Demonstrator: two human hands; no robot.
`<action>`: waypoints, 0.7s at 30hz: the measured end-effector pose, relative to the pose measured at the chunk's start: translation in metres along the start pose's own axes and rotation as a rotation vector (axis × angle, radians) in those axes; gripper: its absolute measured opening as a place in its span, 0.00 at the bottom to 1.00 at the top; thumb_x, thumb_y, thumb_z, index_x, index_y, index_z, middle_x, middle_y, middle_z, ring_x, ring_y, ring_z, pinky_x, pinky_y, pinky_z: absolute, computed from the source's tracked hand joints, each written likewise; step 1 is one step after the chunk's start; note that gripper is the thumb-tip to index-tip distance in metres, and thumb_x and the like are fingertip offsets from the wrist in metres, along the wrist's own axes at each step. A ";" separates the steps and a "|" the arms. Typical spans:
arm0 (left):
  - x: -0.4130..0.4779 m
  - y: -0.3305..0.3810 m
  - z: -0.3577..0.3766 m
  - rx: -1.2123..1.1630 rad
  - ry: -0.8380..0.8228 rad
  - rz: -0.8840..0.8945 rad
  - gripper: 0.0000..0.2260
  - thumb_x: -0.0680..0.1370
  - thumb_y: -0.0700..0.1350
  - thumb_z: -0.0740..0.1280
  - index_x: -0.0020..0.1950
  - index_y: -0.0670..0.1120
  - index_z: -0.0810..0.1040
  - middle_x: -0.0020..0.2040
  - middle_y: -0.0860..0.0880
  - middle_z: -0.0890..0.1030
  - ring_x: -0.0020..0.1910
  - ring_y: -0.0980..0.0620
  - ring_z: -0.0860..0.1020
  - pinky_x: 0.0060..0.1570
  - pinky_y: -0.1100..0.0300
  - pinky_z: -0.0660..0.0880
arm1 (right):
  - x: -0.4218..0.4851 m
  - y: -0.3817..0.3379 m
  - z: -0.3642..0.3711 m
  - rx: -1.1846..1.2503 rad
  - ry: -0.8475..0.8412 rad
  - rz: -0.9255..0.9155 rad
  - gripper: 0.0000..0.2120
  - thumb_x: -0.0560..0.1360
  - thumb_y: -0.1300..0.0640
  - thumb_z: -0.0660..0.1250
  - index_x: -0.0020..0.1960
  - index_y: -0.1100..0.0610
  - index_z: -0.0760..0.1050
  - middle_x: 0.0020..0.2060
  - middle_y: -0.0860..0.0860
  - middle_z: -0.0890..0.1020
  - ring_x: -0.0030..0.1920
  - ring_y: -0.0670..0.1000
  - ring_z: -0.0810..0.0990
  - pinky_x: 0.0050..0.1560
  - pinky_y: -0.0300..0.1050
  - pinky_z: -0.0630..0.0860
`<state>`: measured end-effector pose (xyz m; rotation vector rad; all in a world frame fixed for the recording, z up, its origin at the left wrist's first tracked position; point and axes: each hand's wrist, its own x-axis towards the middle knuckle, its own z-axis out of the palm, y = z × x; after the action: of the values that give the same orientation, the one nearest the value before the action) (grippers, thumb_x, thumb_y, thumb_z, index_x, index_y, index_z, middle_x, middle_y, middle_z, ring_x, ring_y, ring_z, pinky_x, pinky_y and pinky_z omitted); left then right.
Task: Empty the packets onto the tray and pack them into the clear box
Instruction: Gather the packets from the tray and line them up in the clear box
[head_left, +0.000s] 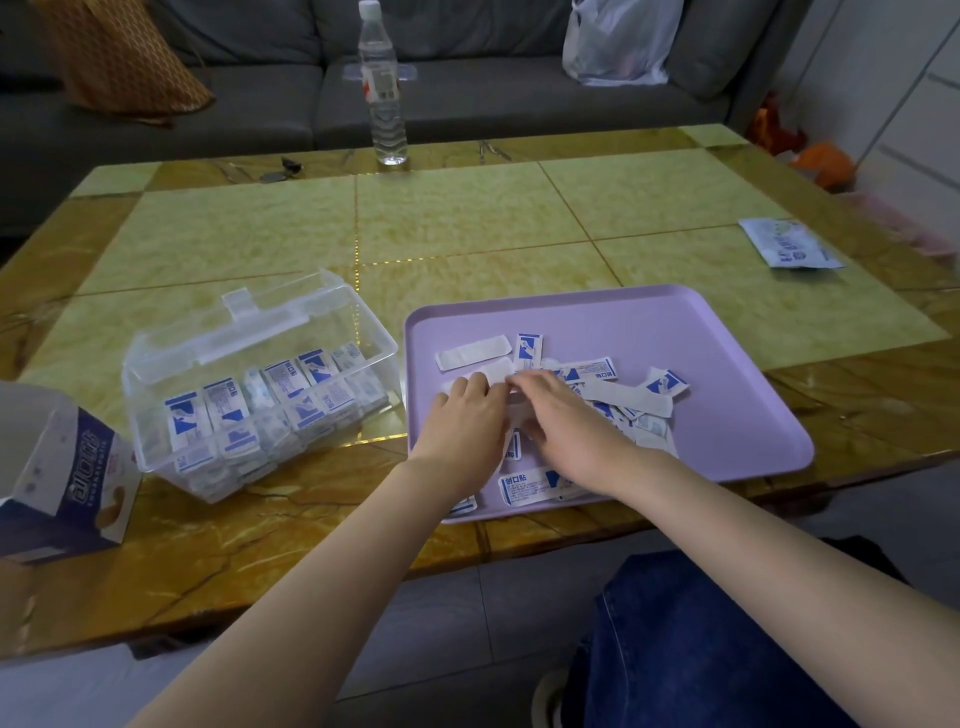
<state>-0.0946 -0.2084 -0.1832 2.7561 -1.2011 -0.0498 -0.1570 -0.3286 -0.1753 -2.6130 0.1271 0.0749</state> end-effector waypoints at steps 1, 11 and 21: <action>0.000 0.000 0.000 0.009 0.007 0.013 0.19 0.81 0.43 0.55 0.72 0.45 0.60 0.63 0.45 0.68 0.62 0.46 0.67 0.58 0.55 0.65 | 0.000 0.000 0.001 -0.035 -0.018 0.000 0.26 0.78 0.67 0.57 0.74 0.58 0.56 0.72 0.53 0.60 0.72 0.51 0.60 0.68 0.40 0.59; -0.012 -0.005 0.002 -0.473 0.041 -0.059 0.08 0.79 0.40 0.59 0.57 0.40 0.67 0.54 0.43 0.71 0.53 0.46 0.69 0.53 0.54 0.67 | -0.006 -0.006 0.007 -0.121 -0.058 -0.068 0.34 0.75 0.72 0.54 0.77 0.58 0.46 0.76 0.52 0.51 0.76 0.49 0.45 0.73 0.38 0.44; -0.019 -0.021 -0.011 -0.262 0.043 -0.163 0.10 0.75 0.41 0.63 0.56 0.44 0.73 0.52 0.47 0.74 0.50 0.45 0.74 0.45 0.56 0.69 | -0.009 -0.009 0.001 -0.024 -0.042 -0.040 0.30 0.74 0.73 0.56 0.73 0.57 0.56 0.72 0.53 0.60 0.74 0.51 0.56 0.69 0.40 0.57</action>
<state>-0.0916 -0.1790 -0.1759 2.6022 -0.8867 -0.1517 -0.1647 -0.3192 -0.1709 -2.6354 0.0587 0.1180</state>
